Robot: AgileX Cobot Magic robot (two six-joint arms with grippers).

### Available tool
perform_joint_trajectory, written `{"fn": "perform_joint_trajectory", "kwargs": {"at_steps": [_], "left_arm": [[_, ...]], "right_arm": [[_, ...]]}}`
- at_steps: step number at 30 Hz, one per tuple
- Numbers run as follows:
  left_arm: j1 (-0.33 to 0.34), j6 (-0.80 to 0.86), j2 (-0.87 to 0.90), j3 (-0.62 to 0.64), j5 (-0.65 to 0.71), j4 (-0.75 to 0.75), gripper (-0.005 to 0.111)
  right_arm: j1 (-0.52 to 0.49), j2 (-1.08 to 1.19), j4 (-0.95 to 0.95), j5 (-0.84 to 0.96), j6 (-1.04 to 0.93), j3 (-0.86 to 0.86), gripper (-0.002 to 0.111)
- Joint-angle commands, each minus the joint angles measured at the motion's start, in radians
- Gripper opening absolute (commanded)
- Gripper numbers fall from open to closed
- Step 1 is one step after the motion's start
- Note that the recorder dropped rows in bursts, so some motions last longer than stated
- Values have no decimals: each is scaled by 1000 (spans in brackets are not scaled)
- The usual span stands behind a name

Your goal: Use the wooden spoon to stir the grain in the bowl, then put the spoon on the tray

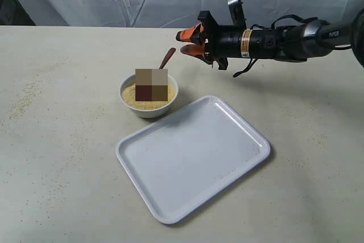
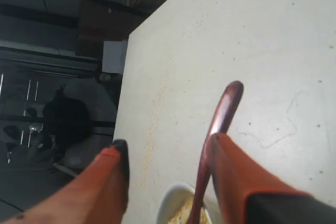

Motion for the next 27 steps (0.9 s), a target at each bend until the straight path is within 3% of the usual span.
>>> {"fn": "perform_joint_trajectory", "kwargs": {"at_steps": [1,6,10,15,18,21,24,27], "left_arm": [[2,0,-4,2,-1,3,0],[2,0,-4,2,-1,3,0],[2,0,-4,2,-1,3,0],[2,0,-4,2,-1,3,0],[2,0,-4,2,-1,3,0],[2,0,-4,2,-1,3,0],[2,0,-4,2,-1,3,0],[2,0,-4,2,-1,3,0]], "right_arm": [[-3,40,-16,1,34,-26,48],[-3,58,-14,41,34,-26,48],[-3,55,-38,-41,34,-29,46],[-3,-31,-424,7,34,-76,39],[-3,-109,-441,71,34,-79,36],[-3,-191,-441,166,34,-79,23],[-3,-256,-441,261,34,-79,-1],[-3,-304,-441,465,1,-79,-1]]}}
